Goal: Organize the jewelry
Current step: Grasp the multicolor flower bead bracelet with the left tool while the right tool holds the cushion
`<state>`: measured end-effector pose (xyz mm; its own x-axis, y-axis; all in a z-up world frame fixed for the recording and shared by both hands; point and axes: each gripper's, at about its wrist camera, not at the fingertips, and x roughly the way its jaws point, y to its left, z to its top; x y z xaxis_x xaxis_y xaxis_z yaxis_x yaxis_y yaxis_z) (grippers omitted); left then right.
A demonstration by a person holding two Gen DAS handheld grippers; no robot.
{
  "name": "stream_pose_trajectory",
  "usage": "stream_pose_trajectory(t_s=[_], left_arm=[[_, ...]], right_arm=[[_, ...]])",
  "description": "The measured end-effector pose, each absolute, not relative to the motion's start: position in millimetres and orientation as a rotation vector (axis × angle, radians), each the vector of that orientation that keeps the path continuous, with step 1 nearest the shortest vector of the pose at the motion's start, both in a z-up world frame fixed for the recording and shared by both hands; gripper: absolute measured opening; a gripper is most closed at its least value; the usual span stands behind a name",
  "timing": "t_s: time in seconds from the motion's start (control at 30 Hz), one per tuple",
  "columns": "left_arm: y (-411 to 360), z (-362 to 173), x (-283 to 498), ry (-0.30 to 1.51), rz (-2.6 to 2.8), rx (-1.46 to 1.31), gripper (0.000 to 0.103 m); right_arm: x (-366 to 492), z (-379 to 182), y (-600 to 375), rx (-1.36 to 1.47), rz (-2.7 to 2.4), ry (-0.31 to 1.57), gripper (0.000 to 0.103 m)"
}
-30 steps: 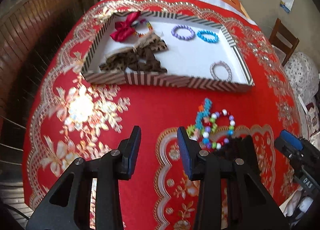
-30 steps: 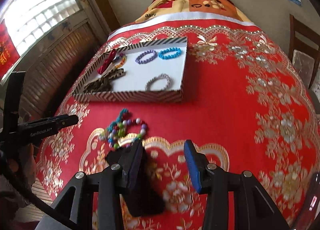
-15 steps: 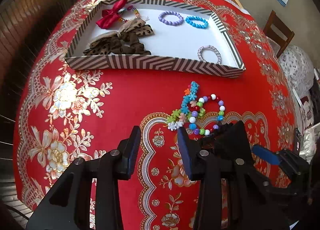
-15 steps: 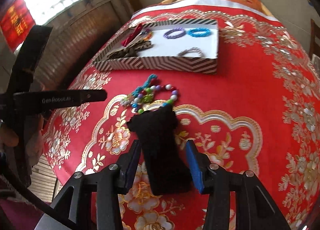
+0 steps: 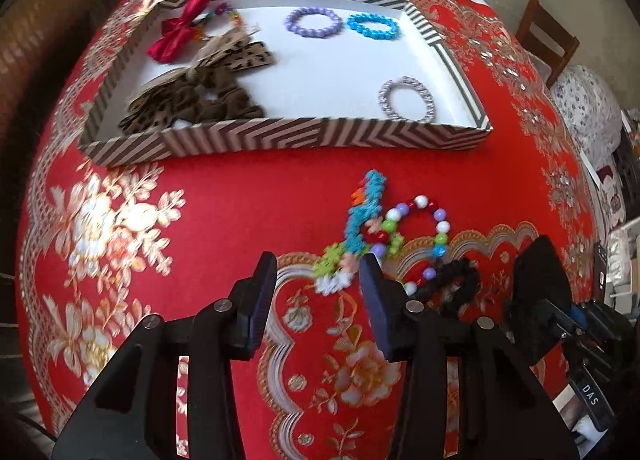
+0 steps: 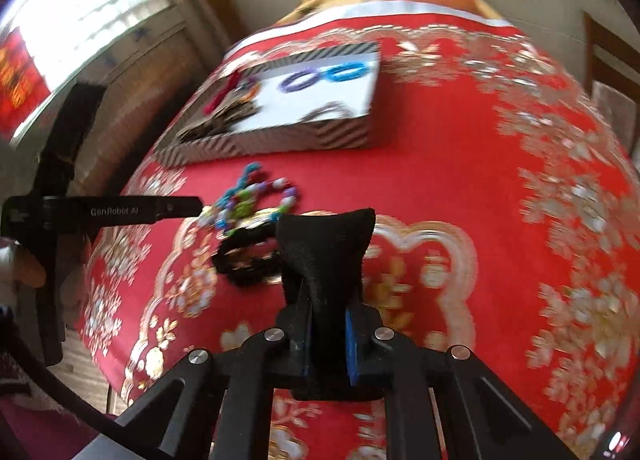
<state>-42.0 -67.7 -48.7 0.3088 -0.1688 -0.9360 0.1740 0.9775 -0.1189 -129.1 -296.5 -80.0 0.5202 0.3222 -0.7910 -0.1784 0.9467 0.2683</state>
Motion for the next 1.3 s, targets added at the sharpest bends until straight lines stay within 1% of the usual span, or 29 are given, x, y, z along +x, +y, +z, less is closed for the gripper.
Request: stream_pose_trajectory(t_s=[0.13, 0.23, 0.47, 0.77, 0.9, 1.13, 1.2, 1.23, 1.27, 1.3], left_arm=[[-85, -43, -38, 1.208, -0.280, 0.057, 0.042], [-99, -42, -36, 1.188, -0.291, 0.169, 0.042], [-83, -59, -22, 1.253, -0.278, 0.205, 0.043], [-76, -65, -10, 1.234, -0.261, 0.279, 0.043], [-61, -66, -4, 1.311, -0.308, 0.126, 0.043], [-84, -72, -13, 1.302, -0.343, 0.177, 0.044], [-91, -73, -18, 1.271, -0.351, 0.226, 0.044], [-94, -73, -20, 1.258, -0.350, 0.253, 0.042], [-95, -73, -20, 1.242, -0.342, 0.265, 0.025], [-93, -73, -18, 1.232, -0.345, 0.249, 0.012]], right_arm=[[-131, -81, -305, 0.175, 0.255, 0.984, 0.012], [-130, -84, -307, 0.189, 0.238, 0.996, 0.012], [-132, -92, -306, 0.211, 0.221, 1.014, 0.012], [-127, -95, -306, 0.232, 0.208, 1.023, 0.012], [-125, -96, -304, 0.220, 0.205, 1.021, 0.012], [-121, -97, -300, 0.202, 0.207, 1.014, 0.012], [-119, -99, -299, 0.203, 0.210, 1.013, 0.012], [-119, -99, -299, 0.205, 0.211, 1.012, 0.012], [-120, -99, -299, 0.208, 0.213, 1.011, 0.012], [-120, -98, -299, 0.208, 0.217, 1.007, 0.012]])
